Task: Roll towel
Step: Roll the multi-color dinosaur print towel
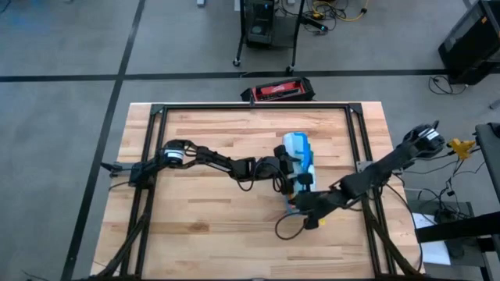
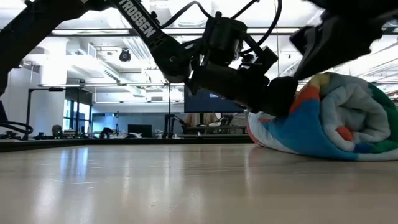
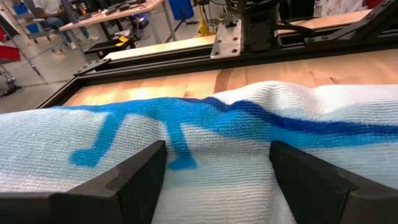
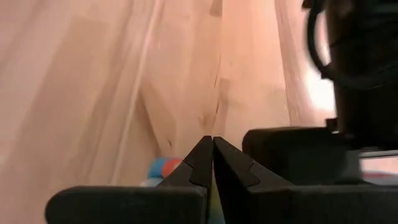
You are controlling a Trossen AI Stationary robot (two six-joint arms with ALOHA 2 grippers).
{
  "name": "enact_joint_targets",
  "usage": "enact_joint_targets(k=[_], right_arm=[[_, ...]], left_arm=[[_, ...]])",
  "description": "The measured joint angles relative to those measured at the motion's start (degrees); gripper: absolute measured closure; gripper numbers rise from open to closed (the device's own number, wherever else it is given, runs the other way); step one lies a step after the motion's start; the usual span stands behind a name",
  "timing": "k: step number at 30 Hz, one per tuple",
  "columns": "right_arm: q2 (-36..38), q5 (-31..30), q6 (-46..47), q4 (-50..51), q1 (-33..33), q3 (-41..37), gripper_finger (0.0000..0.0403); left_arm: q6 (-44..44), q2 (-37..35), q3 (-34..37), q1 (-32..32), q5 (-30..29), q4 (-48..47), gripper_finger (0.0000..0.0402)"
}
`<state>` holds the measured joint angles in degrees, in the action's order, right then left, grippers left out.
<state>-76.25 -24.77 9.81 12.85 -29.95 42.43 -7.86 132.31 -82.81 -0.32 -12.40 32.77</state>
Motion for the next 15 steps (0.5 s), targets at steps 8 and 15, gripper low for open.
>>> enact_joint_targets(k=[8,15], right_arm=[[9.1,1.5,8.4,-0.9,-1.4,-9.6,0.0403],[9.7,6.7,18.6,-9.7,-1.4,-20.4,0.0403]], left_arm=[[0.0,0.0,0.0,0.0,0.2,0.1,0.0128],[-0.9,0.0,0.0,0.4,1.0,0.7,0.0128]])
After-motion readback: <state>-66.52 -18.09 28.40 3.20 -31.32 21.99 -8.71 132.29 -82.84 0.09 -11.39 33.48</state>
